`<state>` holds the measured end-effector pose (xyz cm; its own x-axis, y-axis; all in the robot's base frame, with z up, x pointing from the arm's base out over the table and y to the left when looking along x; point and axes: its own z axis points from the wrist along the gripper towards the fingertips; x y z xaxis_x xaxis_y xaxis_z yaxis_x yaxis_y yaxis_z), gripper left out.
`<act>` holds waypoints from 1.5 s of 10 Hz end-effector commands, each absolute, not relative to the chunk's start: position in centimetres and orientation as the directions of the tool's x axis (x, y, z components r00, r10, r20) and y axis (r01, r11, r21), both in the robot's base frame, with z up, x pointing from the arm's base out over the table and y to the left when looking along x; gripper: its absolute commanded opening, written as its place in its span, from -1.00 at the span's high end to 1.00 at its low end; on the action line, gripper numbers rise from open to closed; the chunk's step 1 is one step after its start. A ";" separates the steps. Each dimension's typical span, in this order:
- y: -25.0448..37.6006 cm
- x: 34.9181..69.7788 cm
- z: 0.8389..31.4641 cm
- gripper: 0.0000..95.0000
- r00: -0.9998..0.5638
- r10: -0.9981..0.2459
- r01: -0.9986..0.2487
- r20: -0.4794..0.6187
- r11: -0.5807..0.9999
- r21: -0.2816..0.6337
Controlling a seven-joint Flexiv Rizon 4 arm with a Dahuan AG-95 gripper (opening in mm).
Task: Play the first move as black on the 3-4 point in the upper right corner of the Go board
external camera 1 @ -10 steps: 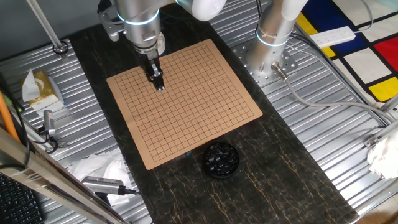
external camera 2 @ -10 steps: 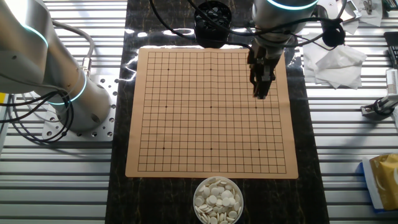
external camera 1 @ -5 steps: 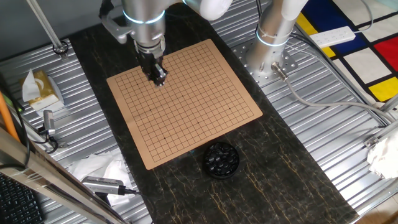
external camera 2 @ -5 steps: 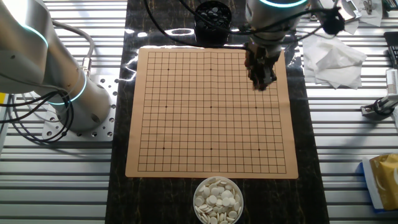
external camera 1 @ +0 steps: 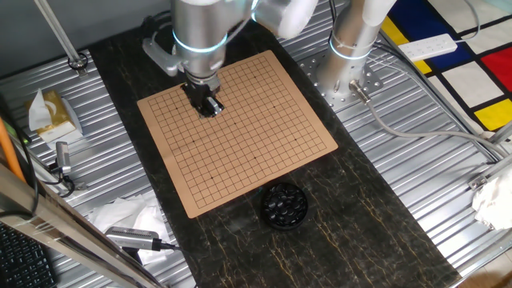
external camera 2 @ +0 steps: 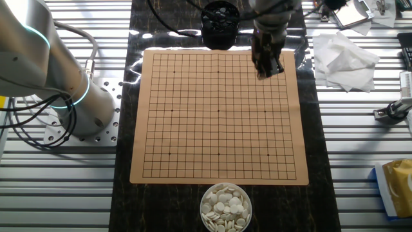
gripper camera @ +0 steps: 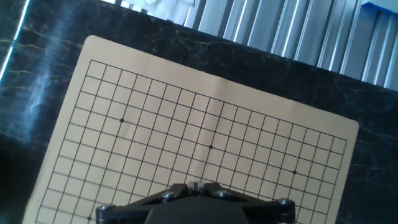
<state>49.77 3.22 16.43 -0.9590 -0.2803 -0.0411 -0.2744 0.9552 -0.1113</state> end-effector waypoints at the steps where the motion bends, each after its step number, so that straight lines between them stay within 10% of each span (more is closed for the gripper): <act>1: 3.3 49.5 17.0 1.00 -0.972 -0.233 -0.229 -0.042 0.970 -0.081; 15: 11.7 48.8 16.4 1.00 -0.988 -0.150 -0.149 -0.043 0.988 -0.034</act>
